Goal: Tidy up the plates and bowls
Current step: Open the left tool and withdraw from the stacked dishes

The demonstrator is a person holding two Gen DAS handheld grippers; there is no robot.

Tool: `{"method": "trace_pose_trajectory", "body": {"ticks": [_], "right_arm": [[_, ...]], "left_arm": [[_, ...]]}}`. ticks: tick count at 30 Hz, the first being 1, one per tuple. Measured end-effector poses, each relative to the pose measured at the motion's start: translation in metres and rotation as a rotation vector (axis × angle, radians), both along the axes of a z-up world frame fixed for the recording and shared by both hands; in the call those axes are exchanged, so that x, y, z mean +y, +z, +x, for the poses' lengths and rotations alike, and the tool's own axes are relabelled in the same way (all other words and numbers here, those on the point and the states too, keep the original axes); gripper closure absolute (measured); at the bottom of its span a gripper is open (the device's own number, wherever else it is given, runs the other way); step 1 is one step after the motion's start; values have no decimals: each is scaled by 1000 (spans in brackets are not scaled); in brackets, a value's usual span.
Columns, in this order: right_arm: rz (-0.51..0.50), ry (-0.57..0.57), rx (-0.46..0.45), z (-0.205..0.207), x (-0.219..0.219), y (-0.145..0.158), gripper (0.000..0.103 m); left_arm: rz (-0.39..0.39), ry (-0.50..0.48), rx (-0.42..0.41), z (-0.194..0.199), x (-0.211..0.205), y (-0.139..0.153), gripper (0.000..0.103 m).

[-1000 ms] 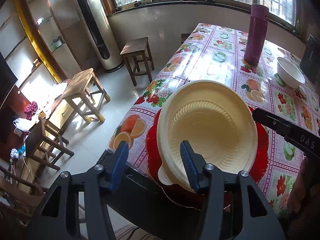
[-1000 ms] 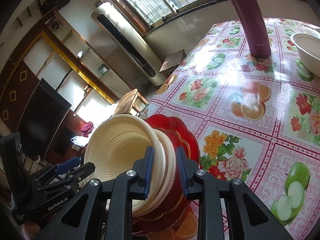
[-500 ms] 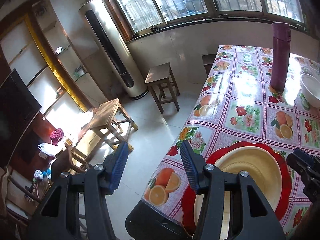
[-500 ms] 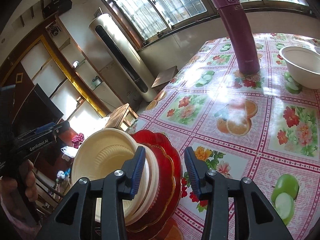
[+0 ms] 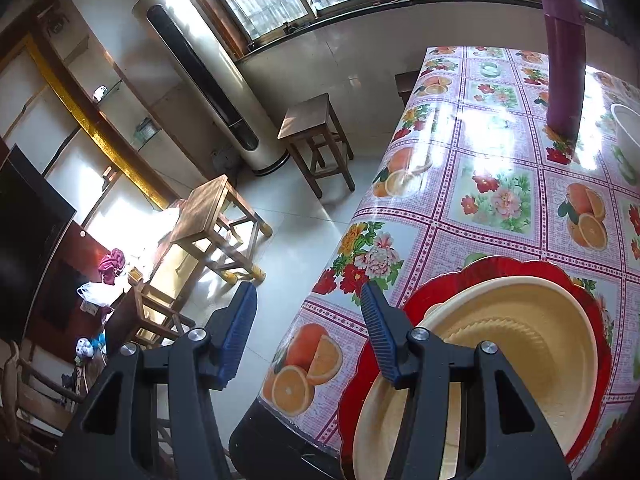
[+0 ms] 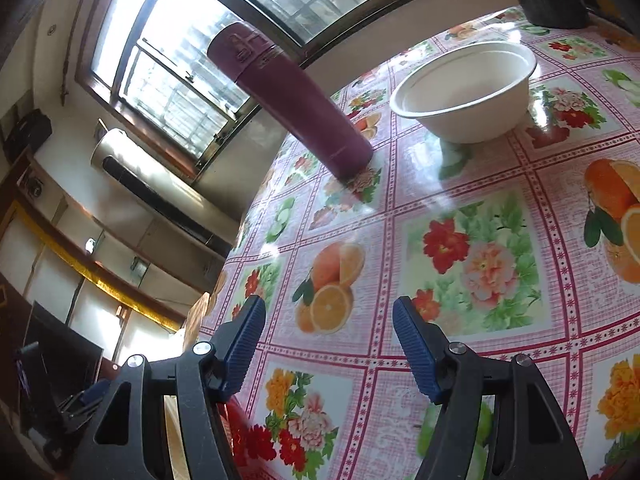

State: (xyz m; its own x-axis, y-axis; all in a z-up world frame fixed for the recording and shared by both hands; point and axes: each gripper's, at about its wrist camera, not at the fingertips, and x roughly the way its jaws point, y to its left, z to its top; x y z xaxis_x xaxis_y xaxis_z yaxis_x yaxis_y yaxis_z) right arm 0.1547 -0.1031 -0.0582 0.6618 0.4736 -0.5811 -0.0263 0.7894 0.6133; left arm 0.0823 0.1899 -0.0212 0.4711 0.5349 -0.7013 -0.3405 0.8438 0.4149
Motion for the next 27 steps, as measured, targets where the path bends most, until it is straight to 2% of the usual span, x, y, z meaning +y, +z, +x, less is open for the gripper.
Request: {"method": "trace_pose_trajectory", "body": {"ticks": [4, 7, 12, 22, 27], "right_arm": [[3, 4, 5, 1, 1, -2, 34], [-3, 13, -3, 2, 1, -2, 34], [-2, 17, 1, 0, 3, -2, 34], [-2, 31, 10, 3, 4, -6, 34], [-9, 33, 8, 2, 6, -7, 34]], "left_arm": [[-59, 26, 35, 4, 8, -11, 50], [-81, 37, 15, 0, 11, -4, 50], [-52, 18, -23, -1, 7, 8, 50], [-39, 120, -2, -30, 41, -10, 50], [-43, 95, 12, -33, 31, -21, 50]]}}
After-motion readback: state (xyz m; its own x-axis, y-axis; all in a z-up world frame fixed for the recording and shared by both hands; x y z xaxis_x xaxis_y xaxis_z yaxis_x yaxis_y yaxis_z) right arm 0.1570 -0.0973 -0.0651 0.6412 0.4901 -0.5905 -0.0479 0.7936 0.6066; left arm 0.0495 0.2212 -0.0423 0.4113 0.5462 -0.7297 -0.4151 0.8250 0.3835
